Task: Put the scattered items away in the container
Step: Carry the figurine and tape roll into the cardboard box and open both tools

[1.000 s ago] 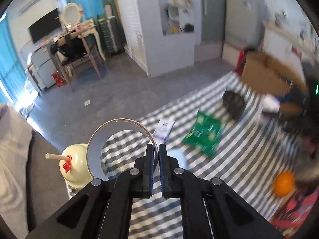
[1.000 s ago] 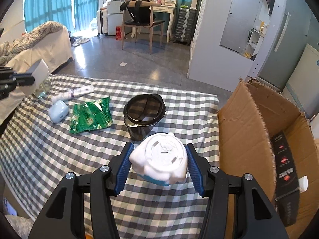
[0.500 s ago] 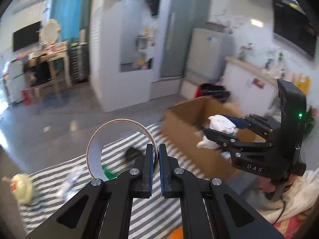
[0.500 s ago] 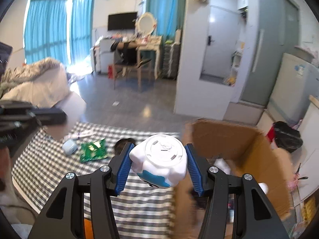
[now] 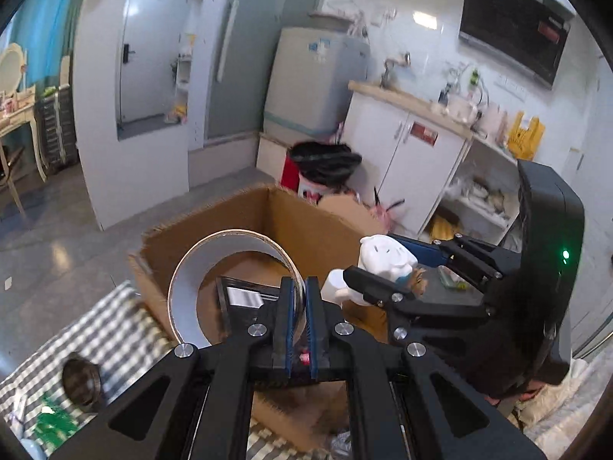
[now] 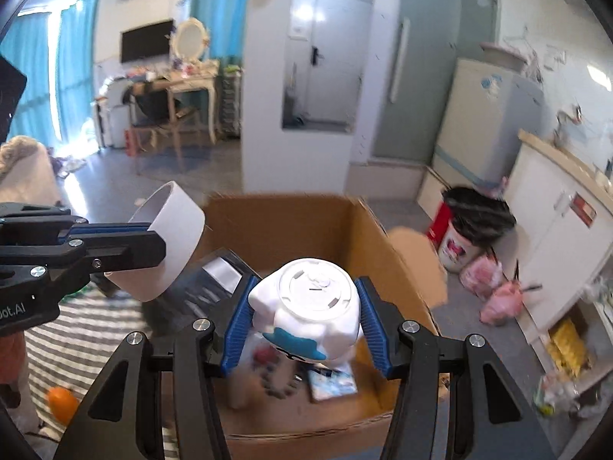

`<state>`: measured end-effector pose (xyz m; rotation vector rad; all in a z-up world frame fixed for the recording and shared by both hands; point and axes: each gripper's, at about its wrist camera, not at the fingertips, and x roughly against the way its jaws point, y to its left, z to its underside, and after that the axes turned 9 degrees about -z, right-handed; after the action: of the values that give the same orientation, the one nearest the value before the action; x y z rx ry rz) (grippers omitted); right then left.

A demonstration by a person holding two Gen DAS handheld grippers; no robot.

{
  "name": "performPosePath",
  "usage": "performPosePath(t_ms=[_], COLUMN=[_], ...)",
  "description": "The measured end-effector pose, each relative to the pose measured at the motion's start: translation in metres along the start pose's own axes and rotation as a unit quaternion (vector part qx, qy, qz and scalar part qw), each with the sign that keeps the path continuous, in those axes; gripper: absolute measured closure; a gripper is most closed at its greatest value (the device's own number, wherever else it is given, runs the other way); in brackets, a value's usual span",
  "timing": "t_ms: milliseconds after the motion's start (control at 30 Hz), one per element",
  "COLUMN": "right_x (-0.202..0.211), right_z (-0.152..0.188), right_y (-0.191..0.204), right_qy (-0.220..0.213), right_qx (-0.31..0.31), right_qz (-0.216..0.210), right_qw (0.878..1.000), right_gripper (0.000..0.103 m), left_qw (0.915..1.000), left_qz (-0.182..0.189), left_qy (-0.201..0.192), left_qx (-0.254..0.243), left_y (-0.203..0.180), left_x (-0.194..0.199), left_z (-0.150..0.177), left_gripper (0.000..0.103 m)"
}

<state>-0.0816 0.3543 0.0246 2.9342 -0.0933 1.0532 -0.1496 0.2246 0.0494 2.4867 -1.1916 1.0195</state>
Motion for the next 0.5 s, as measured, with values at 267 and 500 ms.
performPosePath(t_ms=[267, 500], right_x=[-0.034, -0.040], right_z=[0.019, 0.023], right_y=[-0.031, -0.033], right_qy=[0.040, 0.045], right_qx=[-0.024, -0.020], right_qz=[0.002, 0.000], right_qw=[0.999, 0.999], right_gripper=[0.051, 0.037], left_qw=[0.9991, 0.9992], left_qz=[0.013, 0.000], left_qy=[0.039, 0.034], left_qx=[-0.005, 0.020], left_y=[-0.009, -0.004], left_x=[-0.043, -0.040], left_z=[0.004, 0.011], left_gripper=[0.096, 0.016])
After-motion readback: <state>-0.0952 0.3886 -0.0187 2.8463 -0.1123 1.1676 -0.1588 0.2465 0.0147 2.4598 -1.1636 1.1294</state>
